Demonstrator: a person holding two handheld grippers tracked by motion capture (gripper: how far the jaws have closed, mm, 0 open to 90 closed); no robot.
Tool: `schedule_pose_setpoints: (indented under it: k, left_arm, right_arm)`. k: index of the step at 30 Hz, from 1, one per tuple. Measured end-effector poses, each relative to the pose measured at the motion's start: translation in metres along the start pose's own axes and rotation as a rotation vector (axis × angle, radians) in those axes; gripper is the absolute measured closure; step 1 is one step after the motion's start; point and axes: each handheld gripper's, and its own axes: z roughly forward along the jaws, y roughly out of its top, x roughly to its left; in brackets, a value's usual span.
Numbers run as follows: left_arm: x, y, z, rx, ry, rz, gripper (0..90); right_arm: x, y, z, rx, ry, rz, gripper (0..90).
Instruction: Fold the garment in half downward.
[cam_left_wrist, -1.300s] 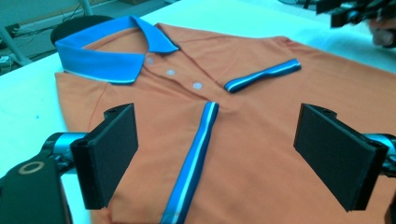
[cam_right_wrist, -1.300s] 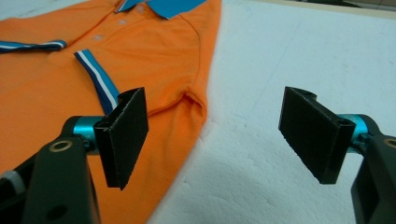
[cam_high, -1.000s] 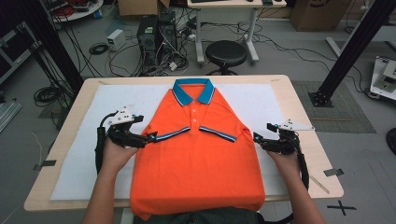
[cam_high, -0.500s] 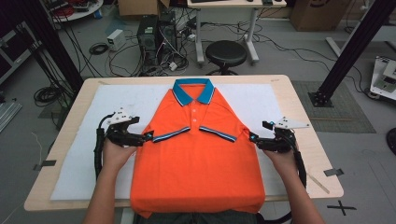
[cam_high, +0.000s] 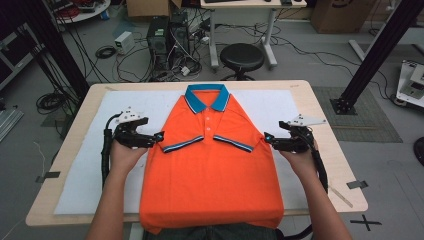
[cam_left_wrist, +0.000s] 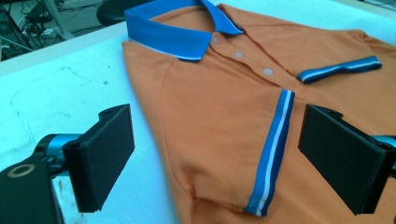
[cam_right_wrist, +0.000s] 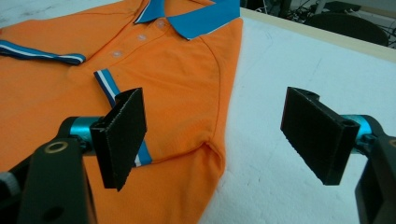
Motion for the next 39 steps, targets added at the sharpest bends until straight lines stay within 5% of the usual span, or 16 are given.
schedule_pose_setpoints:
  k: [20,39]
  left_arm:
    - [0.017,0.017,0.026,0.075,-0.004,-0.03,10.7]
    - [0.031,0.008,0.052,0.122,0.01,-0.078,10.7]
  right_arm:
    - [-0.005,0.035,0.026,0.058,0.023,0.012,23.1]
    - [-0.006,0.061,0.066,0.12,0.029,0.004,24.8]
